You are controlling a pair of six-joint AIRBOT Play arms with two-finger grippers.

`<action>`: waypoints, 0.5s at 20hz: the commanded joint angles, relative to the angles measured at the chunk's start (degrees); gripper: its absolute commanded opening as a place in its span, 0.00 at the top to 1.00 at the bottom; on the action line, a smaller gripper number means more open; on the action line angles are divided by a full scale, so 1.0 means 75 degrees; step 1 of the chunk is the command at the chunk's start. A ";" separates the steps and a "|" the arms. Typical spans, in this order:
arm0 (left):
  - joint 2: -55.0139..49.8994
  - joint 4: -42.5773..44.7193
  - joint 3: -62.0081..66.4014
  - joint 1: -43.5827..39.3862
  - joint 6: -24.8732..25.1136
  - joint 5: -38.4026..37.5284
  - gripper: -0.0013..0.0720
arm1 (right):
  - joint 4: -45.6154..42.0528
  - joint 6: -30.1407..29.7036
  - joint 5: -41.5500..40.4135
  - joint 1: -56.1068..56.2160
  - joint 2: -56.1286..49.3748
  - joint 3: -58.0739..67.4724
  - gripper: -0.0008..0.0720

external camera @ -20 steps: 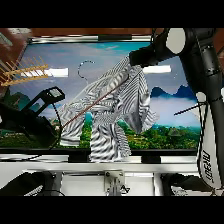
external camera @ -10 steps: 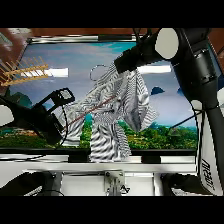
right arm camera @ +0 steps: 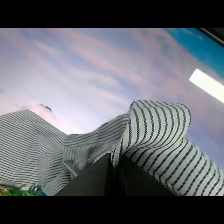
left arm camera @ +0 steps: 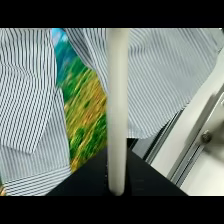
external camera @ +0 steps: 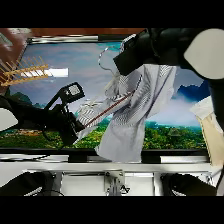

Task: Fold the shirts.

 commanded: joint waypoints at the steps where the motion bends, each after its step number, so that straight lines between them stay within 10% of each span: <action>1: -0.0006 -0.0807 -0.0006 -0.0015 -0.0087 0.0868 0.91 | -0.0067 0.0000 0.0592 0.0358 0.0364 0.0003 0.87; 10: 0.0029 -0.0909 -0.1577 0.0041 -0.0058 0.1766 0.91 | 0.0262 0.0472 0.0796 0.0676 0.0997 0.0003 0.87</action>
